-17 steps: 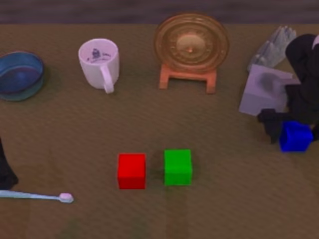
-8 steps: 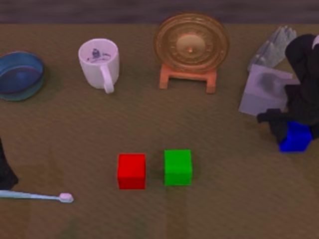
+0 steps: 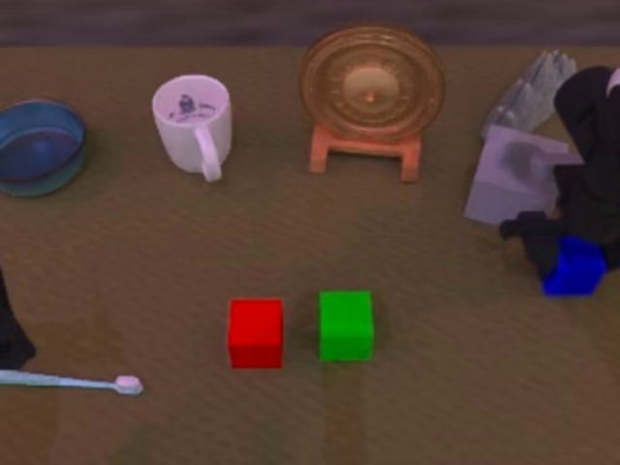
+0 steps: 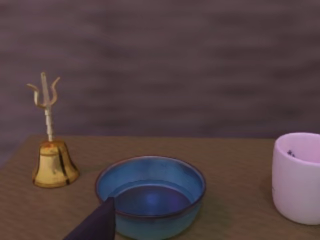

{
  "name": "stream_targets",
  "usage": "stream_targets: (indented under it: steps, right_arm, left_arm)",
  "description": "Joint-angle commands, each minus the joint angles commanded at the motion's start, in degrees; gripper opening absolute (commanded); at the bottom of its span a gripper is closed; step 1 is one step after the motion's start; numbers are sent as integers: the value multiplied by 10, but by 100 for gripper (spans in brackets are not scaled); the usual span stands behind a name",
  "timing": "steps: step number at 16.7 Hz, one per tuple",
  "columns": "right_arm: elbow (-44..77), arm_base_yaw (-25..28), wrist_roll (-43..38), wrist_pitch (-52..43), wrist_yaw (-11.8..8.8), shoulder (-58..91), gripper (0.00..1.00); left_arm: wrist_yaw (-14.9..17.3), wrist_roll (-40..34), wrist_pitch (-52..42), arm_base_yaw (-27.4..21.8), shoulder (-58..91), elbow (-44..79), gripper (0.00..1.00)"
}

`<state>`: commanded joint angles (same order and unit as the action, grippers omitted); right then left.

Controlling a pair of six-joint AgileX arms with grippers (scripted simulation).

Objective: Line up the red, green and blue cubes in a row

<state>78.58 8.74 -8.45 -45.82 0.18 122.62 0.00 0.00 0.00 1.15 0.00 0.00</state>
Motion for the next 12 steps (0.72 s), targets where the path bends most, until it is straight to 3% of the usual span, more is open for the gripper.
stream_targets:
  steps: [8, 12]
  right_arm:
    - [68, 3, 0, -121, 0, -50, 0]
    - [78, 5, 2, -139, 0, -61, 0]
  left_arm:
    - [0, 0, 0, 0, 0, 0, 100]
    - [0, 0, 0, 0, 0, 0, 100]
